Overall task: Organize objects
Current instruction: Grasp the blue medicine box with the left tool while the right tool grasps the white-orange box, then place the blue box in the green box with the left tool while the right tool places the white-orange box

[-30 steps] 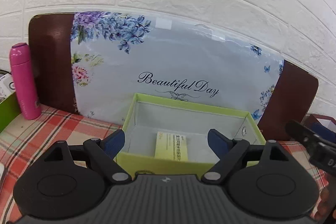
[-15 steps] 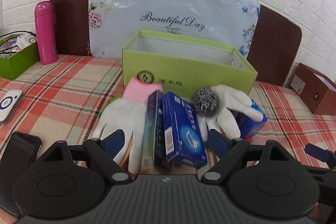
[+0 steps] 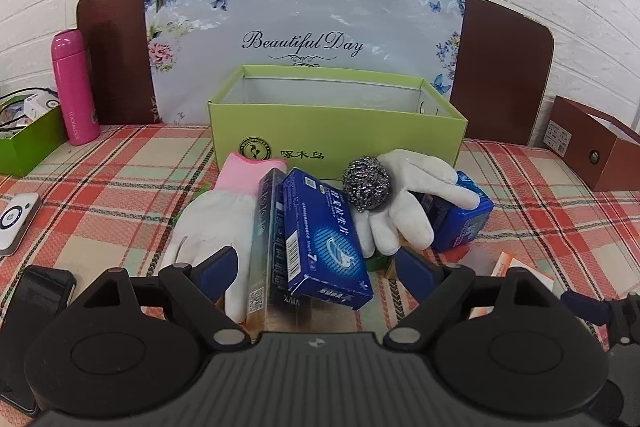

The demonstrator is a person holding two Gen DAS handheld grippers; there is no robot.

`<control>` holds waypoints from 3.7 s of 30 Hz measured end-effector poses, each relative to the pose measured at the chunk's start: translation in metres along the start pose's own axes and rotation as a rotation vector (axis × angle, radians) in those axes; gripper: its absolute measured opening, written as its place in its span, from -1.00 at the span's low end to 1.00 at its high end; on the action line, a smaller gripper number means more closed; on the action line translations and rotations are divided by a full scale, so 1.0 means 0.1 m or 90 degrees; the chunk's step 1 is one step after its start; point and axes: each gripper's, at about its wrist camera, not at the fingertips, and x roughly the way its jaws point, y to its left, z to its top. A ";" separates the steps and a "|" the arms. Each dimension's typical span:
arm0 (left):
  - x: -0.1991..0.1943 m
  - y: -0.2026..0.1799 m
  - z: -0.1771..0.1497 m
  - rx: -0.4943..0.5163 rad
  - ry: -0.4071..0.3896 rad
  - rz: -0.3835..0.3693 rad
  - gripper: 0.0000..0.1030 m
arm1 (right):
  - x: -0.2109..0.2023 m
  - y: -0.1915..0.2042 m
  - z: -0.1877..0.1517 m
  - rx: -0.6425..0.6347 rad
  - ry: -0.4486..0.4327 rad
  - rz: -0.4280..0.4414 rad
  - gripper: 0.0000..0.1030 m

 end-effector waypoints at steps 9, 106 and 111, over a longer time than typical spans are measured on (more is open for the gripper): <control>0.33 -0.09 -0.02 0.052 0.023 0.042 0.73 | -0.09 -0.54 -0.24 0.086 0.043 -0.063 1.00; 1.38 0.56 1.80 -0.057 0.013 -0.081 -0.67 | 1.56 -0.36 1.89 -0.050 -0.098 -0.021 0.27; 1.66 0.64 1.83 -0.069 0.031 -0.081 -0.67 | 1.86 -0.22 1.90 -0.089 -0.081 -0.010 0.26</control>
